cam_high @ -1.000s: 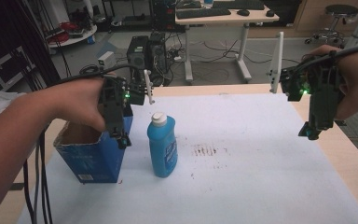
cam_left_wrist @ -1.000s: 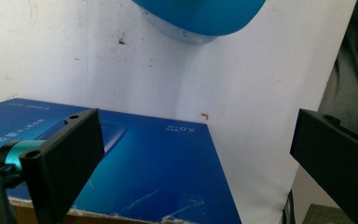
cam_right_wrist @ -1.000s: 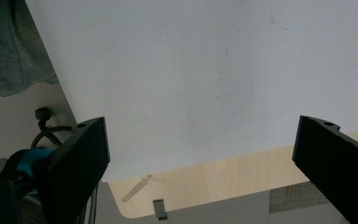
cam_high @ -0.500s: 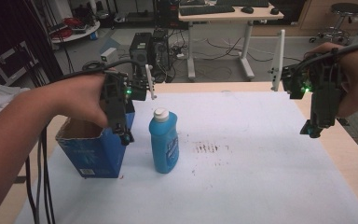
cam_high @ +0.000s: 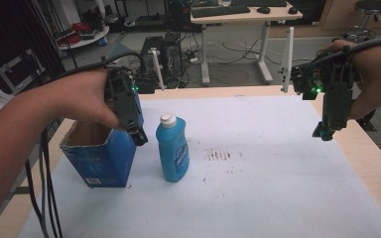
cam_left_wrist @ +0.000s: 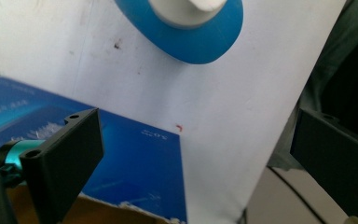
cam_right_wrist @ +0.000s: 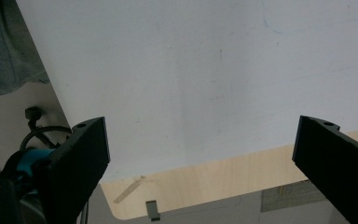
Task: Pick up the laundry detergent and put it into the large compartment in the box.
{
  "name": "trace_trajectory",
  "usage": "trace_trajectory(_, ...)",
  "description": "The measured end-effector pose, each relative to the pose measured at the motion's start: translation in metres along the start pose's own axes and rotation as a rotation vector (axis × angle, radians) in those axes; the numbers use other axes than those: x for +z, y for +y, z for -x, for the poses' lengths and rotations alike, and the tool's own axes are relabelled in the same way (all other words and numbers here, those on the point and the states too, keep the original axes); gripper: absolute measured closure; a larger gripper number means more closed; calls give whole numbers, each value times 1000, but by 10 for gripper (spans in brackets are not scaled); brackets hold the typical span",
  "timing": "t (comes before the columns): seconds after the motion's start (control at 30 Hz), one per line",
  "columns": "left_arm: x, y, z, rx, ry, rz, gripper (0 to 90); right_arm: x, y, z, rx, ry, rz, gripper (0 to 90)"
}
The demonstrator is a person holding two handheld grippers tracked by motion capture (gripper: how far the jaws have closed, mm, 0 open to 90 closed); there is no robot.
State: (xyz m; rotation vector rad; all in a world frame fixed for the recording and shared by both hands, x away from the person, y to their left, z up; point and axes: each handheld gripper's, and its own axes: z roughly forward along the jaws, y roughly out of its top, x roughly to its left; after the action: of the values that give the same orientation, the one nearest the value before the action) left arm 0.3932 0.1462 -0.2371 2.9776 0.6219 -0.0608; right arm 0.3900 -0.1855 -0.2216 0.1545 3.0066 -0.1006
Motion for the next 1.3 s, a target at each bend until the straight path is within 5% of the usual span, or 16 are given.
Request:
trace_trajectory(0.07,-4,1,0,-91,-20,18,27,0,0,-1,-9,1,4,29)
trace_trajectory(0.4,-10,8,4,-241,-4,37,27,-1,1,-2,-15,-4,6,29)
trace_trajectory(0.43,-9,11,4,-300,-3,33,27,0,1,-2,-7,-5,7,29)
trace_trajectory(0.47,-9,11,4,-300,-3,33,27,-1,1,-1,-7,0,11,29)
trace_trajectory(0.53,-10,14,2,-366,-4,43,27,-1,1,-1,-2,2,15,29)
trace_trajectory(0.6,-10,14,2,-366,-4,43,27,-1,1,-1,0,0,17,29)
trace_trajectory(0.63,-13,17,-1,-477,-12,98,27,-1,1,-1,0,0,17,29)
trace_trajectory(0.7,-14,19,-3,-514,-8,109,27,-1,1,0,-2,0,15,29)
trace_trajectory(0.8,-14,24,-3,-544,-7,104,27,0,0,0,8,2,15,29)
trace_trajectory(1.3,8,51,1,-557,22,68,27,0,-3,2,19,-3,9,29)
